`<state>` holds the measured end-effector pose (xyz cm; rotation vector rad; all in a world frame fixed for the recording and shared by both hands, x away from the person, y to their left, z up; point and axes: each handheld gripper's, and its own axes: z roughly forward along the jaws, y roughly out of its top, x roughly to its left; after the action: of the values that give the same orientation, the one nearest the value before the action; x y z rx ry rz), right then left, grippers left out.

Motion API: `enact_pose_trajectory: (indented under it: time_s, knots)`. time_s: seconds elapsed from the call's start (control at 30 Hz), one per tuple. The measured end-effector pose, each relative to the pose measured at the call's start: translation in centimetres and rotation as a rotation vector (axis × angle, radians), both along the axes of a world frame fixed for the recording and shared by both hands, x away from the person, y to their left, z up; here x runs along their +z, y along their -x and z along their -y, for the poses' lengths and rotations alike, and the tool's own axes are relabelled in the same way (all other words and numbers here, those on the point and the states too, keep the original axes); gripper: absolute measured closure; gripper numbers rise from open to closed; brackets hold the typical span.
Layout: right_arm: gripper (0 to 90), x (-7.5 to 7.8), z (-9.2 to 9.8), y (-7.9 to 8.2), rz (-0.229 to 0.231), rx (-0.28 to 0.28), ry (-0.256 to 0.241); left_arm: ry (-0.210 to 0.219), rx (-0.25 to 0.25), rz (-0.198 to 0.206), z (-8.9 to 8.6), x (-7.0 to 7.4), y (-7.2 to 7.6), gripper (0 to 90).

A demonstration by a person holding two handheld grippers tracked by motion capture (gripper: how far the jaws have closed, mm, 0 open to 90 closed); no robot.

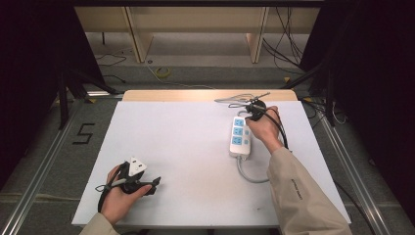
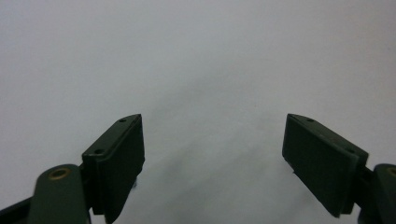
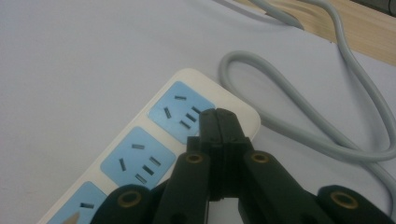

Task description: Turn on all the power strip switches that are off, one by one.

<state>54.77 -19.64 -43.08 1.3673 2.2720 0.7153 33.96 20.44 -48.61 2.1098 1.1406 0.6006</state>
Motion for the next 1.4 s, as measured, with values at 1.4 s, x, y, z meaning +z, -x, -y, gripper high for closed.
enact_pose_trajectory:
  time_s: [1.4]
  knots:
    - [90.0,-0.4,-0.5,-1.8,-0.016,-0.025,-0.003,0.006,-0.002,0.001,0.0,-0.1,0.0,20.8]
